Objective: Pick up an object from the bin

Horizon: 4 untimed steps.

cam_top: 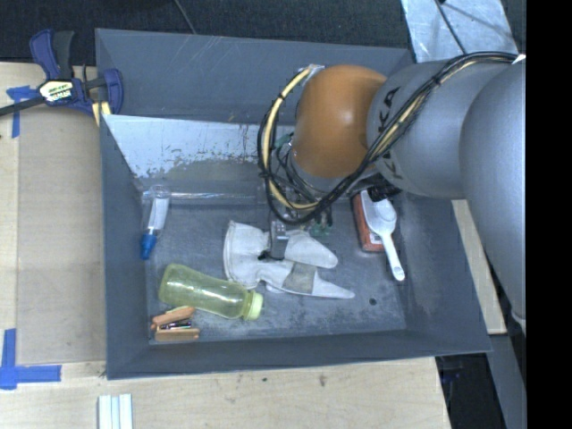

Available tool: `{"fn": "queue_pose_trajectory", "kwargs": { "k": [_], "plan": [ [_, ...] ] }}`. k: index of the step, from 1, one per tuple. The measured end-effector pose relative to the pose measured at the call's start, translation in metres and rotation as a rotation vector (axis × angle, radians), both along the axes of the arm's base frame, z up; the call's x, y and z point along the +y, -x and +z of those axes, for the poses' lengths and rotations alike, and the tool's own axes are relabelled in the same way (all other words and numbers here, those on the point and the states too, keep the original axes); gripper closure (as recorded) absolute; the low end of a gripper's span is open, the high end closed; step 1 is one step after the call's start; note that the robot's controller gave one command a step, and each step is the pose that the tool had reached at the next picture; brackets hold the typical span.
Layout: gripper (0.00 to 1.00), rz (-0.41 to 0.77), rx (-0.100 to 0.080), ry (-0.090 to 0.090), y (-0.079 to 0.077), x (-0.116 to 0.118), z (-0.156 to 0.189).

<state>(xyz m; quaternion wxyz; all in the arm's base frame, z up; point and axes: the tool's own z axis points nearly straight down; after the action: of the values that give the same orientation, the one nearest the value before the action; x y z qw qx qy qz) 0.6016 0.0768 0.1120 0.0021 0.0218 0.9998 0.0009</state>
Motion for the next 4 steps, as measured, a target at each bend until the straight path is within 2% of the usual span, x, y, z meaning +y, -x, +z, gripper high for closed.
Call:
{"fn": "queue_pose_trajectory", "kwargs": {
  "k": [1,2,3,4],
  "plan": [
    [0.00,0.001,0.002,0.002,0.004,-0.015,-0.018],
    [0.00,-0.026,0.000,0.001,0.002,-0.012,-0.019],
    [1.00,-0.003,0.002,0.001,0.012,-0.021,-0.034],
    [1.00,-0.002,0.002,0.001,0.012,-0.021,-0.034]
  ]
}}
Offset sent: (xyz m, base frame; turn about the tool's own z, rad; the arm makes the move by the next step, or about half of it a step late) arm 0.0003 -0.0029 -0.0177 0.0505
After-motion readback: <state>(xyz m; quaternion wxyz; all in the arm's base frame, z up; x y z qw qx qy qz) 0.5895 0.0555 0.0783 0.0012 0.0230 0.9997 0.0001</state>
